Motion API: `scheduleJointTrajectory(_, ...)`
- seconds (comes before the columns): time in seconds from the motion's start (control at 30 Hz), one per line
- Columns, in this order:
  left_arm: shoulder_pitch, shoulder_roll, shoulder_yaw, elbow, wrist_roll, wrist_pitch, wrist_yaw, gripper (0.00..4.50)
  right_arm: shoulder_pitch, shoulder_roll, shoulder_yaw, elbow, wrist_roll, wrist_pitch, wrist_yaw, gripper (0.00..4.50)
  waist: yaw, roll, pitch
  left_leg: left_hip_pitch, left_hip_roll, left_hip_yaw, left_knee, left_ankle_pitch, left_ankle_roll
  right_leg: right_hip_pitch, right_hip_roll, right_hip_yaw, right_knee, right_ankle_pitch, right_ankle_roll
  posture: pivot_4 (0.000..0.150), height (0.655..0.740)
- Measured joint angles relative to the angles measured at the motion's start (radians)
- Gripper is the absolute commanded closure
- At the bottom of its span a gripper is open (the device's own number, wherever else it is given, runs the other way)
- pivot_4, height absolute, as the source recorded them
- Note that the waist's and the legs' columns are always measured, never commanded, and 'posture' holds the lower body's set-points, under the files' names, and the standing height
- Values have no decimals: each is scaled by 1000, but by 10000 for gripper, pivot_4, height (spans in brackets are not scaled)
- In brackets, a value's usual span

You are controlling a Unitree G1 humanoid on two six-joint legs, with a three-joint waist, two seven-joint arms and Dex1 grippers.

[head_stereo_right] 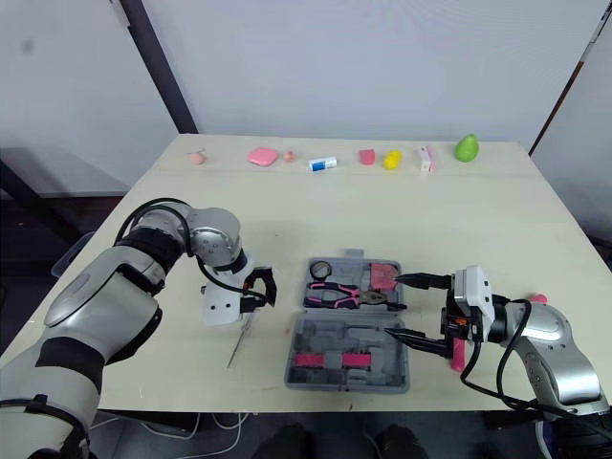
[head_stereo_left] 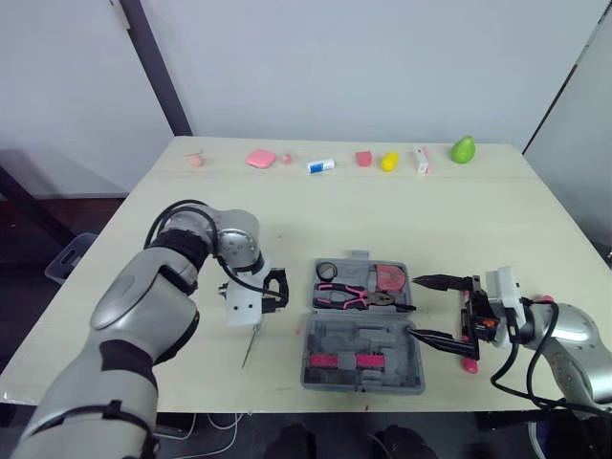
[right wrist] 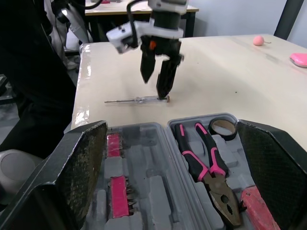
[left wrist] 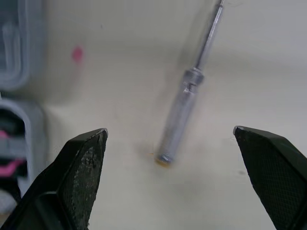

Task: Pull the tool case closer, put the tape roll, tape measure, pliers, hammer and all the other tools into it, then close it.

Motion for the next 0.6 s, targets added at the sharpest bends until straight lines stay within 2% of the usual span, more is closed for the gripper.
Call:
scheduleJointTrajectory(0.27,5,-6,-89,7,193,-54,238,219,13,0,0,-24,-5,0,-25,0,6,-1,0,0,0,0,0,0,0,0,-1,0,1,0,0,1500,7400)
scheduleJointTrajectory(0.4,6,-3,-104,3,236,-56,318,12151,20,0,0,-32,-7,0,-34,0,6,-1,0,0,0,0,0,0,0,0,-1,-1,1,0,0,1500,7400)
scheduleJointTrajectory(0.43,7,2,-104,-4,247,-56,340,17985,21,0,0,-32,-9,0,-36,0,6,-1,0,0,0,0,0,0,0,0,-1,-1,1,0,0,1500,7400)
scheduleJointTrajectory(0.47,8,5,-105,-10,259,-56,360,21171,22,0,0,-32,-10,0,-37,0,6,-1,0,0,0,0,0,0,0,0,-1,-1,1,0,0,1500,7400)
scheduleJointTrajectory(0.57,22,13,-107,-37,264,-67,387,35966,21,0,0,-32,-13,0,-40,0,6,-1,0,0,0,1,0,0,0,0,-1,0,1,0,0,1500,7400)
scheduleJointTrajectory(0.6,29,16,-115,-50,265,-82,389,39172,19,0,0,-32,-13,0,-40,0,6,-1,0,0,0,1,0,0,0,0,-1,0,1,0,0,1500,7400)
